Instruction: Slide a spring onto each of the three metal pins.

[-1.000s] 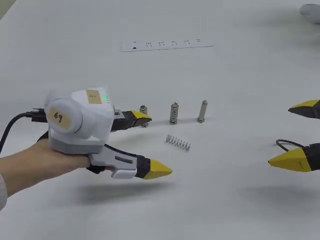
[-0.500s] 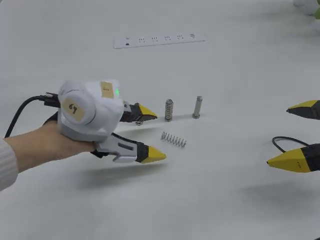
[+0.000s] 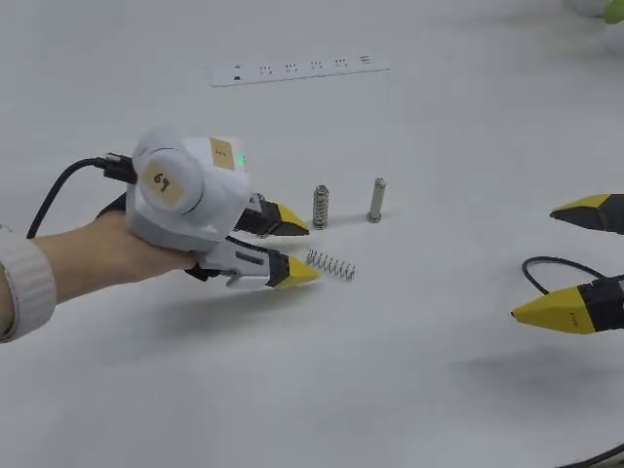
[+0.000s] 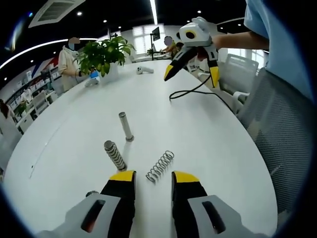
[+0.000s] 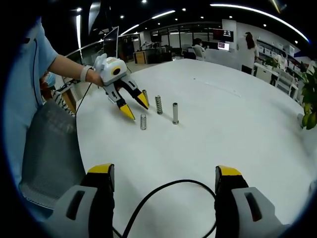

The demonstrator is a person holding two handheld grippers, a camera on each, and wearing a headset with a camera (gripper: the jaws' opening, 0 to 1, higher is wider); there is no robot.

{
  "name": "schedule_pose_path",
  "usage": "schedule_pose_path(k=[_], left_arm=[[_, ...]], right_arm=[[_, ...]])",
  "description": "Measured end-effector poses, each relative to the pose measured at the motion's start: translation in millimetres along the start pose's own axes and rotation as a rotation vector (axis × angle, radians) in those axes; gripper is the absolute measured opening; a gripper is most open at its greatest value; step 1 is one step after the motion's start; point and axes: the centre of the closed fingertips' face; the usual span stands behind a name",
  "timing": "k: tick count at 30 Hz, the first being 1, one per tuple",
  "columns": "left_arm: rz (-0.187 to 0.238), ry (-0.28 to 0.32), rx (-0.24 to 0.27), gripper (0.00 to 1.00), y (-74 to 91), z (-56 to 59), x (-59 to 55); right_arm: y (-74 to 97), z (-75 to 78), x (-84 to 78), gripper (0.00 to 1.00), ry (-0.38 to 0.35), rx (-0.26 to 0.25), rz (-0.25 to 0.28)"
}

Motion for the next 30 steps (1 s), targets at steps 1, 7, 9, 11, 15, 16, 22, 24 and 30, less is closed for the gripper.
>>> schedule_pose_path(k=[1,7,9,11,15,16,22,24,30], left_arm=[[0.000,0.010,-0.001,0.21,-1.5,0.3,0.3],[-0.002,0.019,-0.004,0.19,-7.6,1.5,-1.4],[-0.002,0.018,-0.005,0.18,-9.0,1.8,-1.7],[-0.002,0.019,-0.009,0.18,-10.1,2.8,-1.9],[-0.002,0.030,-0.016,0.17,-11.3,4.2,-3.2],[-0.003,0.030,-0.018,0.17,-11.6,4.5,-3.7],[-0.008,0.036,-0.020,0.13,-11.7,5.7,-5.5],[-0.010,0.038,-0.020,0.12,-11.2,6.3,-6.2],[-0.015,0.038,-0.018,0.10,-9.3,7.3,-9.3]], right_arm=[[-0.2,-0.8,-0.9,0.82,-0.002,0.002,-0.001],[2.9,0.0,-1.7,0.82,-0.013,-0.005,0.006],[4.0,1.9,-4.0,0.82,-0.015,-0.009,0.003],[4.1,1.2,-4.1,0.81,-0.017,-0.010,0.001],[3.7,-0.1,-5.0,0.81,-0.023,-0.011,0.001],[3.4,0.1,-5.7,0.81,-0.024,-0.010,0.002],[2.1,-1.8,-6.3,0.81,-0.029,-0.005,0.000],[1.9,-1.0,-6.4,0.80,-0.026,-0.006,-0.001],[1.3,-2.2,-4.1,0.80,-0.027,-0.007,0.000]])
Point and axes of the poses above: the centre of the closed fingertips' face, and the gripper's own axes: y roughly backward along the fingers, z roughly to its right, x roughly out of its top, and after that the axes turned 7 degrees about x, right-handed
